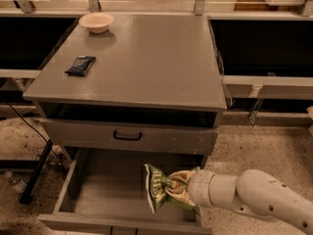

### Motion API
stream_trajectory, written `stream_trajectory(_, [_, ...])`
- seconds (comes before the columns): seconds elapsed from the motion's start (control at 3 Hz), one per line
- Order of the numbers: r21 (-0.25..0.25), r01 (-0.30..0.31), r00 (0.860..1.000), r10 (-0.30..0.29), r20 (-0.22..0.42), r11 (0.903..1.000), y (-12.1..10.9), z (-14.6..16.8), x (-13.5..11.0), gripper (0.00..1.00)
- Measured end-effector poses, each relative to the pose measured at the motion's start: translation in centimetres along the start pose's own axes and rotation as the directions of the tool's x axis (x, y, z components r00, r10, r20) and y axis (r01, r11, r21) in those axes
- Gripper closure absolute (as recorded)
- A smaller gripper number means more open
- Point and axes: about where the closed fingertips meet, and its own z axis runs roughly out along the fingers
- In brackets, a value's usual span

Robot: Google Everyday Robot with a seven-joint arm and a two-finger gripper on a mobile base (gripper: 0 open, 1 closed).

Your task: Pick green jalapeno chip bag from middle drawer and place on counter

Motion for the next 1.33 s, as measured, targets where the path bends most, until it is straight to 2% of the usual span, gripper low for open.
stream_trajectory(0.33, [0.01,0.009,1.0,-0.009,0.001,0.9999,-0.6,-0.2,-0.6,1.0])
stream_trajectory(0.67, [0.057,0.051,0.999,-0.051,0.002,0.9971,-3.4,-1.4,-3.5,1.0])
stream_trajectory(1.0, [0.116,0.11,0.994,-0.108,-0.019,0.9872,-6.2,-4.0,-7.1,1.0])
stream_trajectory(1.33, [0.181,0.174,0.985,-0.174,-0.018,0.9678,-8.5,-7.5,-11.3,1.0])
